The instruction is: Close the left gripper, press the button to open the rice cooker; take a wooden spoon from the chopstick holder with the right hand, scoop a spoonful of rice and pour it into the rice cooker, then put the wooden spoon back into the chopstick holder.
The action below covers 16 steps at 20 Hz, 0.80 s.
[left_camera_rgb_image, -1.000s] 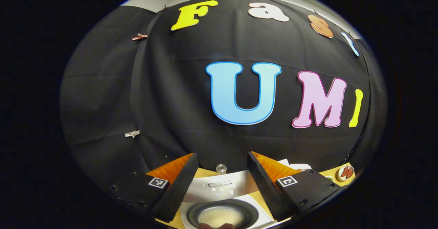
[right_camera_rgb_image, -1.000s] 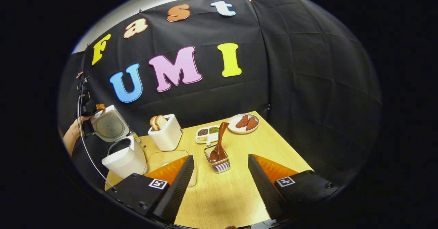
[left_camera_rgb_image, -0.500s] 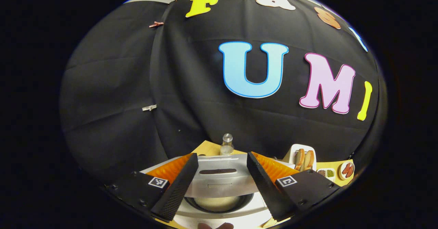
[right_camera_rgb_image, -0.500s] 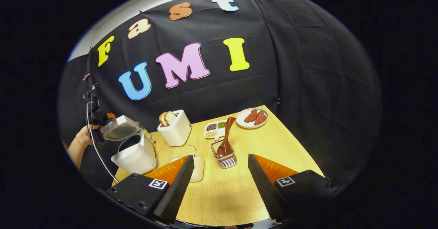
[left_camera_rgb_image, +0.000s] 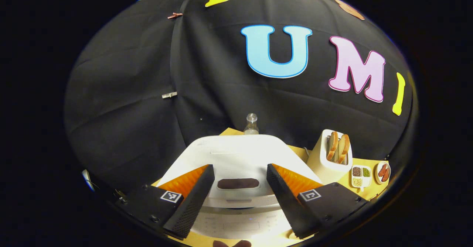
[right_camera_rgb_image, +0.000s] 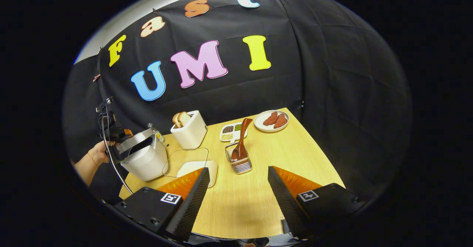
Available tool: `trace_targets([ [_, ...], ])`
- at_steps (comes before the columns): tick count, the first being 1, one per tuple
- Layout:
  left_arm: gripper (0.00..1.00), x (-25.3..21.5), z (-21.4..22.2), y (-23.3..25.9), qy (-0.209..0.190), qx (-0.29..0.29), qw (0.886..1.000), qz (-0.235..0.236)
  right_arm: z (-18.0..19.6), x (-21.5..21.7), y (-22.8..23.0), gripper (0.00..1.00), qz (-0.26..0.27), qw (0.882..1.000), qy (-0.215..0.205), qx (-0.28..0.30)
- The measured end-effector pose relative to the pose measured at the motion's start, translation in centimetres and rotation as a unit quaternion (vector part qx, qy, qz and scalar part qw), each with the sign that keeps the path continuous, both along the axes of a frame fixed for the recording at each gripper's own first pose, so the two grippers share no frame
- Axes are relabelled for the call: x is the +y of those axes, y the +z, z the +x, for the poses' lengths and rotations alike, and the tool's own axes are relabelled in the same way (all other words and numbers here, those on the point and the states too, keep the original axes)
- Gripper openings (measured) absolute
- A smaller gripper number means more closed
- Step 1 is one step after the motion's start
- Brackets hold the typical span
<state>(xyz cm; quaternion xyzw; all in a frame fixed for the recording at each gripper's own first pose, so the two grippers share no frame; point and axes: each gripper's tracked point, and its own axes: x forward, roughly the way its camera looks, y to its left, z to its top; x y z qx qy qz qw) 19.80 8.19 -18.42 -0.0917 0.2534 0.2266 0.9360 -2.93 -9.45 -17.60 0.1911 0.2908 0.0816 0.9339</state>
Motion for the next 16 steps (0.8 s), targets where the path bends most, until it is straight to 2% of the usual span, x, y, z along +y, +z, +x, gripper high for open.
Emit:
trace_targets([
  [2, 1.00, -0.3, -0.4, -0.5, -0.003, -0.007, 1.000, -0.006, -0.1, 0.4, -0.3, 0.99, 0.002, 1.000, 0.007, 0.003],
  [11, 1.00, -1.3, -1.1, -4.6, -0.028, 0.034, 0.999, -0.002, 0.2, 1.9, -0.2, 0.99, -0.008, 1.000, 0.028, -0.006],
  [16, 1.00, -1.0, -1.7, -5.3, -0.035, 0.039, 0.999, -0.006, 0.0, 2.4, -0.8, 0.98, 0.004, 1.000, 0.021, 0.001],
])
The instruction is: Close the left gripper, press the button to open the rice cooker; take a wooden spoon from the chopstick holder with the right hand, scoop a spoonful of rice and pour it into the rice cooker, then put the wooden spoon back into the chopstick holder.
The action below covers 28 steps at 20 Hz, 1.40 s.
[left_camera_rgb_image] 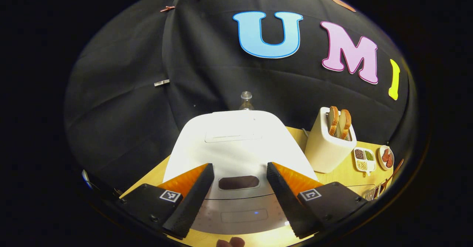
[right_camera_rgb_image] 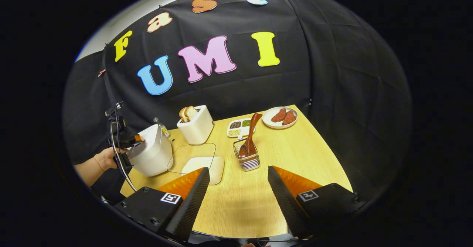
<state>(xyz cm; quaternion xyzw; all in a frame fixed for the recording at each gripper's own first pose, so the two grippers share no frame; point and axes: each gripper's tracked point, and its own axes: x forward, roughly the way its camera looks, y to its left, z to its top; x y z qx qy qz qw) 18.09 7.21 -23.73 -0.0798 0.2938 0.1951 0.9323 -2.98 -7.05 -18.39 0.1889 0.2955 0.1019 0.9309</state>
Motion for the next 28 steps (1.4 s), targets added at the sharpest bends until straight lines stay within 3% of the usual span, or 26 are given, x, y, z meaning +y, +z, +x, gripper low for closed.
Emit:
trace_targets([
  [15, 1.00, 0.4, 0.3, 0.5, -0.015, -0.052, 0.996, 0.070, -0.3, 0.2, 0.7, 0.98, -0.005, 1.000, -0.009, -0.016],
  [21, 0.96, 0.3, -0.2, 4.6, -0.025, -0.108, 0.991, 0.073, -0.1, 1.5, 1.7, 0.98, -0.008, 1.000, 0.003, -0.028],
  [28, 0.96, -1.2, -2.6, 10.3, -0.066, -0.176, 0.980, 0.062, 1.7, 3.3, 4.0, 0.98, -0.015, 0.998, 0.011, -0.062],
])
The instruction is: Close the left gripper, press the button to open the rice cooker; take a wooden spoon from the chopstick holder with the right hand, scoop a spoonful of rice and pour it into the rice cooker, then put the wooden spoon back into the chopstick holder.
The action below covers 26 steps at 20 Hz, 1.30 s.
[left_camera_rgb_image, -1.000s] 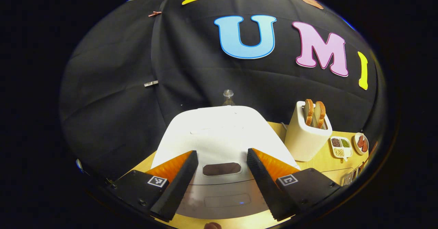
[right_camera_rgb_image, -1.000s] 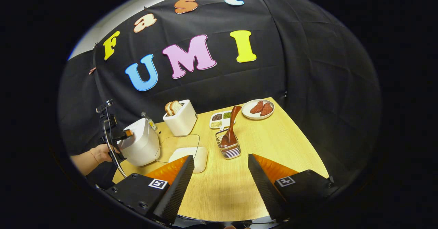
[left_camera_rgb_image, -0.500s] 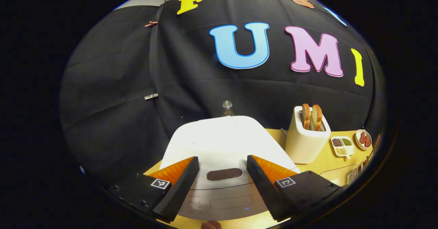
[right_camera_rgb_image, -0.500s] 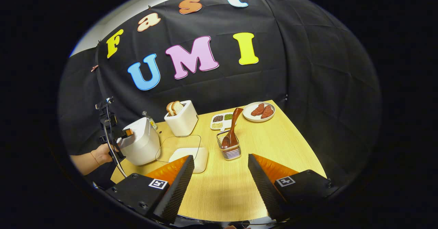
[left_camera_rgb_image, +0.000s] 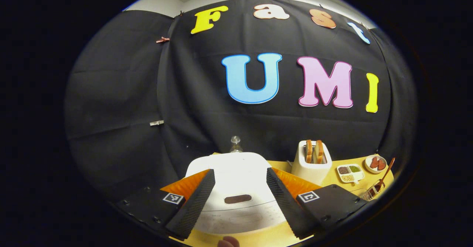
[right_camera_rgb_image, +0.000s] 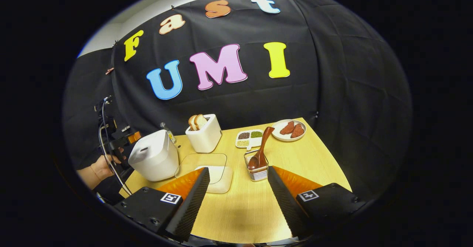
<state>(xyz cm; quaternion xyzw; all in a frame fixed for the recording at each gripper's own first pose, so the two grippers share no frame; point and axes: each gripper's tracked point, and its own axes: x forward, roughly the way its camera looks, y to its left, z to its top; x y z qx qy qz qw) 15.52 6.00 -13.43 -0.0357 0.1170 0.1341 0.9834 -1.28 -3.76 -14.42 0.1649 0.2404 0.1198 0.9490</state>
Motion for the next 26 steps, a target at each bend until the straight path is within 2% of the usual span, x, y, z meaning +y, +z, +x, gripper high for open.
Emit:
trace_targets([
  [9, 0.99, -1.6, -5.7, 3.9, -0.047, -0.046, 0.997, -0.045, 3.1, 0.6, 4.3, 0.99, -0.053, 0.996, -0.023, -0.066],
  [12, 0.99, -1.9, -7.8, 4.8, -0.060, -0.053, 0.996, -0.047, 3.8, 1.1, 6.6, 0.98, -0.083, 0.991, -0.025, -0.102],
  [19, 0.98, -1.5, -11.8, 7.1, -0.078, -0.070, 0.993, -0.048, 5.7, 2.7, 10.2, 0.98, -0.112, 0.981, -0.042, -0.154],
  [26, 0.99, -0.9, -15.2, 9.3, -0.078, -0.097, 0.991, -0.039, 5.6, 4.5, 12.7, 0.98, -0.134, 0.971, -0.026, -0.194],
])
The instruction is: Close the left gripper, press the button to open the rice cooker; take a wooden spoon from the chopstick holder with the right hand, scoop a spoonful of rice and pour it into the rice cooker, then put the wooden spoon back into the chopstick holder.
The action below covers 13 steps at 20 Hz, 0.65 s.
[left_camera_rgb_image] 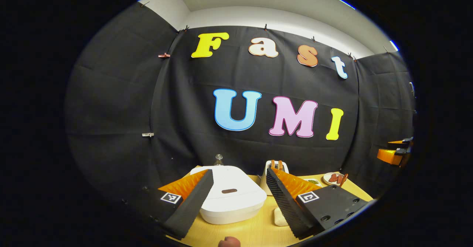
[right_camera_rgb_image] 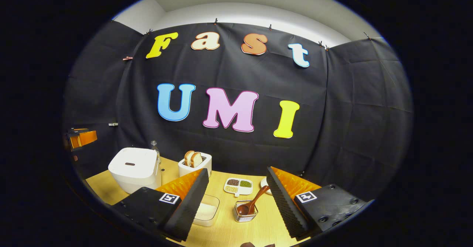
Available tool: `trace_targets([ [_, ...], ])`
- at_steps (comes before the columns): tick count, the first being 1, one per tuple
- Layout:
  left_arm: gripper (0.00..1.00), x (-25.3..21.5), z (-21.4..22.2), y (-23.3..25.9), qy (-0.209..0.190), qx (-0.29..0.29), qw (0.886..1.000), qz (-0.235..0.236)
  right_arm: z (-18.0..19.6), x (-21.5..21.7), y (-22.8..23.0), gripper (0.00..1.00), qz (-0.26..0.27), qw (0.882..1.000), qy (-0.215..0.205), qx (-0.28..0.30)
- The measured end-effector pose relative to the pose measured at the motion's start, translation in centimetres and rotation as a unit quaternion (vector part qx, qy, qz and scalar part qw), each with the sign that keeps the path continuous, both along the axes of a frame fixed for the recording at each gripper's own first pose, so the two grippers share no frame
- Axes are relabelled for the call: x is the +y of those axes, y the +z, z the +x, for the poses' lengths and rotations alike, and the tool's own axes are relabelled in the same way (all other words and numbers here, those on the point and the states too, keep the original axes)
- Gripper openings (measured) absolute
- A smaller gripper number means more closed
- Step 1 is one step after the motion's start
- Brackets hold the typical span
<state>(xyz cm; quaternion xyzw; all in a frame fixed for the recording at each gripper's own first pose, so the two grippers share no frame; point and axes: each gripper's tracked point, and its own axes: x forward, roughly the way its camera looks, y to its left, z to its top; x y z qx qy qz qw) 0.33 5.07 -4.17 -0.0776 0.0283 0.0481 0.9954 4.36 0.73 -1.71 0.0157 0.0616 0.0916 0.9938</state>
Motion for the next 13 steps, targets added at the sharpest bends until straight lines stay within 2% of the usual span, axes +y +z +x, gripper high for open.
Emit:
trace_targets([
  [4, 0.99, 0.2, -1.4, 0.8, -0.003, -0.015, 1.000, -0.003, -0.5, 0.7, 0.8, 0.98, -0.004, 1.000, 0.004, -0.012],
  [10, 0.98, -0.7, -3.4, 2.1, -0.024, -0.046, 0.998, 0.027, -2.1, 1.3, 1.4, 0.98, -0.020, 0.999, 0.008, -0.036],
  [13, 0.99, -1.4, -3.6, 1.9, -0.033, -0.041, 0.998, 0.032, -2.5, 1.3, 1.2, 0.98, -0.025, 0.999, 0.004, -0.036],
])
